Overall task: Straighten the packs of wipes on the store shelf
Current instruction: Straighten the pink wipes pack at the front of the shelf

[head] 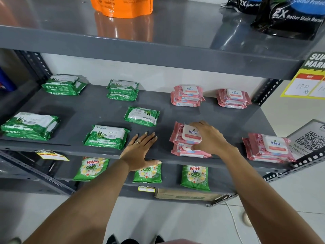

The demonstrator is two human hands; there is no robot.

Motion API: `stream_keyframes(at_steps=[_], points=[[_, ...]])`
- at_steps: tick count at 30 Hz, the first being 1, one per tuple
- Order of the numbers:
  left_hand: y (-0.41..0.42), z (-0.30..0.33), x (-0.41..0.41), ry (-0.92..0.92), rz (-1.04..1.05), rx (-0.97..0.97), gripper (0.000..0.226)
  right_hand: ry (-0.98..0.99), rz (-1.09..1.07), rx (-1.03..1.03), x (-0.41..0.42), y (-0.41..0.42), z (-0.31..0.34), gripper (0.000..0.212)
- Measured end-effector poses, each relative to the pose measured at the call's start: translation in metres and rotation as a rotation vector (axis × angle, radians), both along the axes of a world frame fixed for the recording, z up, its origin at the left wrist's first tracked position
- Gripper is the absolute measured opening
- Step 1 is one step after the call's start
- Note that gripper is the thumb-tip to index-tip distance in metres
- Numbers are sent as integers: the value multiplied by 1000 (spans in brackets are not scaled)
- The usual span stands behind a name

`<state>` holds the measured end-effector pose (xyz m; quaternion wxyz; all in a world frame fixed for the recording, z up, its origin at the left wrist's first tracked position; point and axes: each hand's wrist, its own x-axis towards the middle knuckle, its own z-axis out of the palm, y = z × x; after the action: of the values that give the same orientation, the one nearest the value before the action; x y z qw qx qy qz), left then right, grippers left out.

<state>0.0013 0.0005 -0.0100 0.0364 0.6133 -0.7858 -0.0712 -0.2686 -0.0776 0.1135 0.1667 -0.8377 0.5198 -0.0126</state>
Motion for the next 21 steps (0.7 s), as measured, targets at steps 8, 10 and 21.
stream_keyframes(at_steps=[8,10,21], points=[[0,1,-1,1,-9,-6,100,-42,70,43,-9,-1,-6,85],[0,1,0,15,-7,-12,102,-42,82,48,-9,-1,-6,85],[0,3,-1,18,-13,5,102,-40,76,94,-10,1,-3,86]])
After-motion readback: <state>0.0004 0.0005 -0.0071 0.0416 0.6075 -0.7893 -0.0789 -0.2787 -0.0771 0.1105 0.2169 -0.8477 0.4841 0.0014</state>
